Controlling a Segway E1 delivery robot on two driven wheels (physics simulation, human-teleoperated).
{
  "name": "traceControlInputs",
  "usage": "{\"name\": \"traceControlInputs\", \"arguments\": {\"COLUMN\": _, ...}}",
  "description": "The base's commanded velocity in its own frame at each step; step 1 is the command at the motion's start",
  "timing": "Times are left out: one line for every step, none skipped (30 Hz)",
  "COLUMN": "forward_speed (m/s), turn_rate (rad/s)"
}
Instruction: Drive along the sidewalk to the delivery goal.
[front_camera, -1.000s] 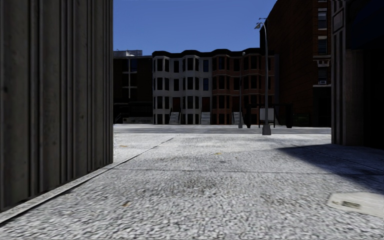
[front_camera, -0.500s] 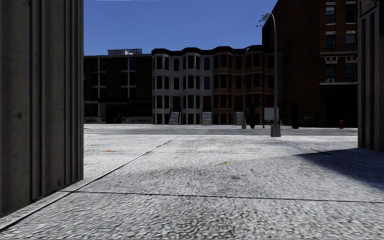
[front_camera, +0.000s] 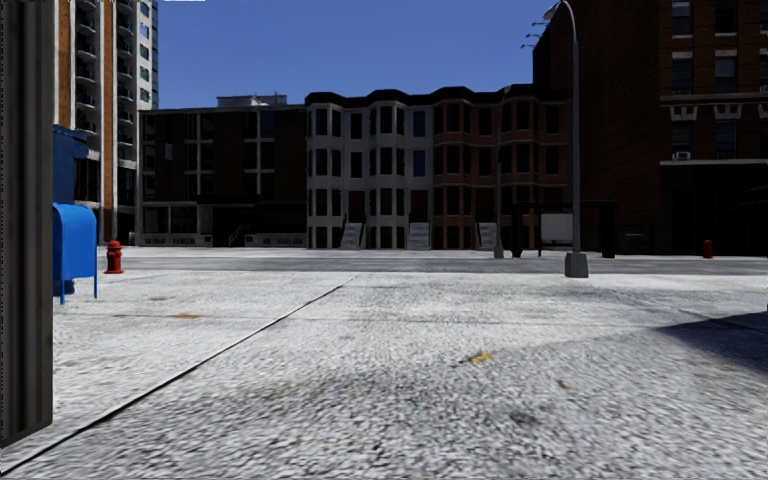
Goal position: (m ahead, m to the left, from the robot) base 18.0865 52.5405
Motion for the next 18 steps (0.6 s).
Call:
{"name": "traceControlInputs", "arguments": {"forward_speed": 1.76, "turn_rate": 0.28}}
{"name": "traceControlInputs", "arguments": {"forward_speed": 1.76, "turn_rate": 0.28}}
{"name": "traceControlInputs", "arguments": {"forward_speed": 1.76, "turn_rate": 0.28}}
{"name": "traceControlInputs", "arguments": {"forward_speed": 1.76, "turn_rate": 0.28}}
{"name": "traceControlInputs", "arguments": {"forward_speed": 1.76, "turn_rate": 0.28}}
{"name": "traceControlInputs", "arguments": {"forward_speed": 1.76, "turn_rate": 0.28}}
{"name": "traceControlInputs", "arguments": {"forward_speed": 1.76, "turn_rate": 0.29}}
{"name": "traceControlInputs", "arguments": {"forward_speed": 1.76, "turn_rate": 0.32}}
{"name": "traceControlInputs", "arguments": {"forward_speed": 1.76, "turn_rate": 0.38}}
{"name": "traceControlInputs", "arguments": {"forward_speed": 1.76, "turn_rate": 0.42}}
{"name": "traceControlInputs", "arguments": {"forward_speed": 1.76, "turn_rate": 0.42}}
{"name": "traceControlInputs", "arguments": {"forward_speed": 1.76, "turn_rate": 0.42}}
{"name": "traceControlInputs", "arguments": {"forward_speed": 1.76, "turn_rate": 0.43}}
{"name": "traceControlInputs", "arguments": {"forward_speed": 1.76, "turn_rate": 0.43}}
{"name": "traceControlInputs", "arguments": {"forward_speed": 1.76, "turn_rate": 0.43}}
{"name": "traceControlInputs", "arguments": {"forward_speed": 1.76, "turn_rate": 0.43}}
{"name": "traceControlInputs", "arguments": {"forward_speed": 1.76, "turn_rate": 0.43}}
{"name": "traceControlInputs", "arguments": {"forward_speed": 1.76, "turn_rate": 0.43}}
